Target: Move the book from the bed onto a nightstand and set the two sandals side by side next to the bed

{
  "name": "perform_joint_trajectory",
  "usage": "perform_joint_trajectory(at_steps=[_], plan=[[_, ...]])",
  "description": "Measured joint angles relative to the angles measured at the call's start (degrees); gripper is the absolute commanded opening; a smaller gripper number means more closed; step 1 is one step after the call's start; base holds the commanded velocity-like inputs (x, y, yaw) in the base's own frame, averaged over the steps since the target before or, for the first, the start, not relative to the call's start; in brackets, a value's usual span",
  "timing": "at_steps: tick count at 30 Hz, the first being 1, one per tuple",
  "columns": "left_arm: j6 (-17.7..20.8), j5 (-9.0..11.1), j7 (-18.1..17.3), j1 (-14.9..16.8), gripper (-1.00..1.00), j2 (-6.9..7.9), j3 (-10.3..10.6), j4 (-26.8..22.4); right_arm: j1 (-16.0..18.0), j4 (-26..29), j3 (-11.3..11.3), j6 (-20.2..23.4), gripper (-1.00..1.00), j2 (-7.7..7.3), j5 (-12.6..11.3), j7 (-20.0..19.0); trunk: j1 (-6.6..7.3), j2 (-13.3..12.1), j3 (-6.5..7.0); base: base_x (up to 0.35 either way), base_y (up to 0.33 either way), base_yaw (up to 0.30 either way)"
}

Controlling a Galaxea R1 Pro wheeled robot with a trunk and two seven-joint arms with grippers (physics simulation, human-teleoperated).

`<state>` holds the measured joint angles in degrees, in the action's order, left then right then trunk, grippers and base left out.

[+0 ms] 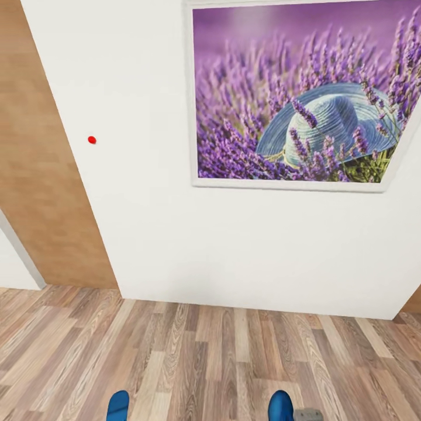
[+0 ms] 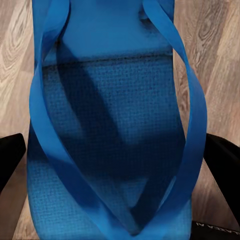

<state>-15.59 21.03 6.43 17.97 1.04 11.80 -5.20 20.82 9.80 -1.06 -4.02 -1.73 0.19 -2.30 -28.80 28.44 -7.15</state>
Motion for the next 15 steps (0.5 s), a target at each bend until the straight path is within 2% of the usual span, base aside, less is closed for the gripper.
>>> perform_joint_trajectory(at_steps=[5, 15], plan=[[0.0, 0.0, 0.0, 0.0, -1.00, -0.06, 0.0, 0.0, 0.0, -0.1, -0.1, 0.0, -1.00, 0.05, 0.0, 0.0, 0.00, 0.0, 0.00, 0.306, 0.000, 0.087], [0.0, 0.0, 0.0, 0.0, -1.00, -0.07, 0.0, -0.1, 0.0, -0.1, -0.1, 0.0, -1.00, 0.17, 0.0, 0.0, -0.01, 0.0, 0.00, 0.285, 0.000, 0.254]])
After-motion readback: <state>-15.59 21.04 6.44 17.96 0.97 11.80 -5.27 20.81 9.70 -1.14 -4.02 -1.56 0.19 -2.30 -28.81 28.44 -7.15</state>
